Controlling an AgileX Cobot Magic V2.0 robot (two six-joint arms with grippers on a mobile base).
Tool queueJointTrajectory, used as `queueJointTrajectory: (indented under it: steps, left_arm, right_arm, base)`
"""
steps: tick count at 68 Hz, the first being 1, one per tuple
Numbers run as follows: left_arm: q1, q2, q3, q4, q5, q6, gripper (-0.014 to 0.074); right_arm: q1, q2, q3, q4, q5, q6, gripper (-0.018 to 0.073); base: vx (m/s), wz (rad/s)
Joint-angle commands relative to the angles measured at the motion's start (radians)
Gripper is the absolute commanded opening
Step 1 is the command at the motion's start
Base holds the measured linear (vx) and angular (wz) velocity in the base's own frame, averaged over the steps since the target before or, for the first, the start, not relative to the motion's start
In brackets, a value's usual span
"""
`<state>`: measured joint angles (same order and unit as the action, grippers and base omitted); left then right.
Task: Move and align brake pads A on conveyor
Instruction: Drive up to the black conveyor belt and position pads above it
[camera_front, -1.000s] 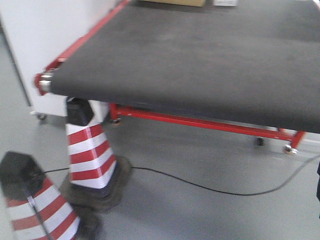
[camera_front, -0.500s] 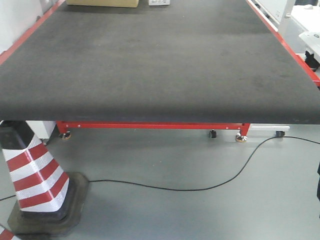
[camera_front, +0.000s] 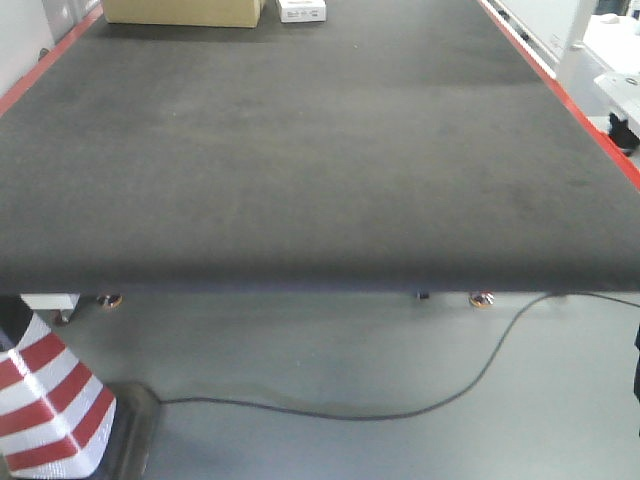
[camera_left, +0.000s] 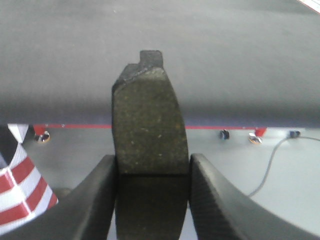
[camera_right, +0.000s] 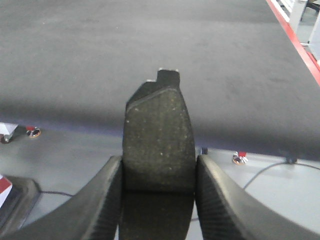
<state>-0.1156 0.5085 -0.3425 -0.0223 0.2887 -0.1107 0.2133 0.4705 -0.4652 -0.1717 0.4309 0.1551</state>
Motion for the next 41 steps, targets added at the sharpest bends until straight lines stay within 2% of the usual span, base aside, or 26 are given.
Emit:
queueJointTrajectory:
  steps: [1,41]
  left_arm:
    - [-0.003,0.002,-0.028,-0.007,-0.091,-0.01,-0.0006]
    - [-0.003,0.002,-0.028,-0.007,-0.091,-0.01,-0.0006]
  right_arm:
    - [-0.004,0.003,-0.029,-0.012,-0.099,-0.005,-0.0007]
    - [-0.004,0.003,-0.029,-0.012,-0.099,-0.005,-0.0007]
  base:
    - [0.34,0.08]
    - [0.4,0.06]
